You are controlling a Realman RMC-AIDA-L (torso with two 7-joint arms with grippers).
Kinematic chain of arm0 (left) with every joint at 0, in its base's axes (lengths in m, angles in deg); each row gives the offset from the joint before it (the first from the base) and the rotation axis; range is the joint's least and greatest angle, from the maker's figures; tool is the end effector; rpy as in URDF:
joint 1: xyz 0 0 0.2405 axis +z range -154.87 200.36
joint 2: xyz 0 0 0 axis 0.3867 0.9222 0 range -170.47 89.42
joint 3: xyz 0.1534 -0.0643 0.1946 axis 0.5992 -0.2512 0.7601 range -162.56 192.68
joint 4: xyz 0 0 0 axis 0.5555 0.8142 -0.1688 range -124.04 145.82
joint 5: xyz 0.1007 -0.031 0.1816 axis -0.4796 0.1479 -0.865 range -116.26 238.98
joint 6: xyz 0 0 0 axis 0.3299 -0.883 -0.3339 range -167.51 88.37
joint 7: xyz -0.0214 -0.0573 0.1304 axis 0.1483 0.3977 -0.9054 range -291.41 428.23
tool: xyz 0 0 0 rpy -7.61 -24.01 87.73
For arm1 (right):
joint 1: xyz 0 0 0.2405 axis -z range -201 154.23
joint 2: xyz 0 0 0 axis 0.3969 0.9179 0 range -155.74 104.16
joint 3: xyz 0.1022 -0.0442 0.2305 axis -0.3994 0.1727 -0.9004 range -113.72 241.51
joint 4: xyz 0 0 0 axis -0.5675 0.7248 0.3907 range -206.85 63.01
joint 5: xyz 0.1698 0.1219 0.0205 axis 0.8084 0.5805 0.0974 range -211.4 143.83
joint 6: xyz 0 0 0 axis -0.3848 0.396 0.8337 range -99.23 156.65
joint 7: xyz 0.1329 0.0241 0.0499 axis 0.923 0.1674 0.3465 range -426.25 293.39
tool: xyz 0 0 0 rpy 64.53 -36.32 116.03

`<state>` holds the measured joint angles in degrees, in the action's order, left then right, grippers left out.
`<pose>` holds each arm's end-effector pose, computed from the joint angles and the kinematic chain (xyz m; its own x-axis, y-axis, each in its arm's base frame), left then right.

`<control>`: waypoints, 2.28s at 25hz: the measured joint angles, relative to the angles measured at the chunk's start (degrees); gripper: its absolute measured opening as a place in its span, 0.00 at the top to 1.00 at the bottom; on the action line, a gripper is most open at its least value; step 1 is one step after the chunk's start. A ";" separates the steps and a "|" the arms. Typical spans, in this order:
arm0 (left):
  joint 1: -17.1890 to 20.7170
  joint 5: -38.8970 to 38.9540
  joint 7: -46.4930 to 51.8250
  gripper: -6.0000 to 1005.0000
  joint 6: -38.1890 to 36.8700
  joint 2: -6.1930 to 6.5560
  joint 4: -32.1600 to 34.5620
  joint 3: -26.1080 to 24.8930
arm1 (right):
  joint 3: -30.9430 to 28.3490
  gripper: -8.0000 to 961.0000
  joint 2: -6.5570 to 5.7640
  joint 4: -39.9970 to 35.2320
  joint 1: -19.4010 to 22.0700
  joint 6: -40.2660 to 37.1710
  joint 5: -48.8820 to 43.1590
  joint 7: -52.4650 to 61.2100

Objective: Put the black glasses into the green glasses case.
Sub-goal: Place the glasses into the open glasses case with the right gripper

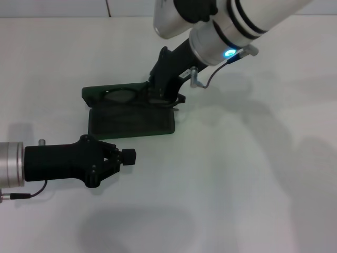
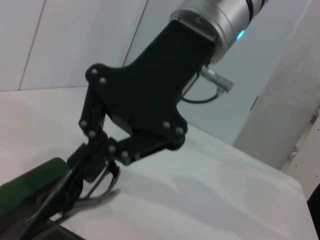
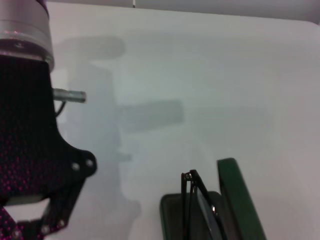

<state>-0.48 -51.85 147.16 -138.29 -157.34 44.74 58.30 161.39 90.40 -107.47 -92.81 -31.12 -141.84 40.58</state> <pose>-0.2908 0.2720 -0.0018 0.7332 0.4553 0.5050 0.5033 -0.8628 0.0471 0.0305 0.4121 -0.1046 0.9913 0.0927 0.0932 0.1030 -0.9882 -0.1131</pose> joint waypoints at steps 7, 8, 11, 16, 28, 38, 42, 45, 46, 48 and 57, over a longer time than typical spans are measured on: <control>0.09 0.00 0.24 0.99 0.08 0.11 -0.02 0.01 | 7.30 0.94 0.00 -0.17 1.04 5.87 4.76 2.27; 0.10 0.00 0.25 0.99 0.08 0.11 -0.02 0.02 | 7.57 0.94 0.00 -0.32 1.10 6.18 4.81 2.63; 0.11 -0.03 0.26 0.99 0.14 0.11 -0.04 0.08 | 7.78 0.94 0.00 -0.83 1.36 6.47 4.83 3.07; 0.04 -0.22 0.27 0.99 0.26 -0.14 -0.19 -0.04 | 9.22 0.94 -0.01 -1.85 2.55 7.79 4.86 3.12; 0.29 -0.26 0.27 0.99 0.29 -0.14 -0.35 -0.18 | 11.87 0.94 -0.01 -2.03 2.81 11.22 4.88 3.10; 0.30 -0.25 0.27 0.99 0.29 -0.18 -0.46 0.09 | 15.75 0.94 0.00 -2.54 2.81 13.59 6.49 2.75; 0.29 -0.25 0.26 0.99 0.29 -0.17 -0.46 0.09 | 17.43 0.94 0.00 -2.75 2.84 14.78 7.09 2.69; 0.28 -0.25 0.27 0.99 0.29 -0.17 -0.46 0.16 | 17.85 0.94 0.00 -2.86 2.86 15.38 7.12 2.69; 0.28 -0.25 0.27 0.99 0.28 -0.17 -0.46 0.16 | 18.00 0.94 0.00 -2.90 2.86 15.58 7.19 2.75; 0.32 -0.25 0.27 0.99 0.29 -0.16 -0.46 0.18 | 18.27 0.94 0.00 -2.94 2.89 16.01 7.54 3.00; 0.55 -0.26 0.27 0.99 0.29 -0.22 -0.46 0.18 | 18.30 0.93 0.00 -2.52 2.73 16.20 7.89 4.17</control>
<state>0.07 -52.11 147.43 -138.00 -157.56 44.28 58.48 179.69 90.40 -109.99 -90.08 -14.92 -133.95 44.76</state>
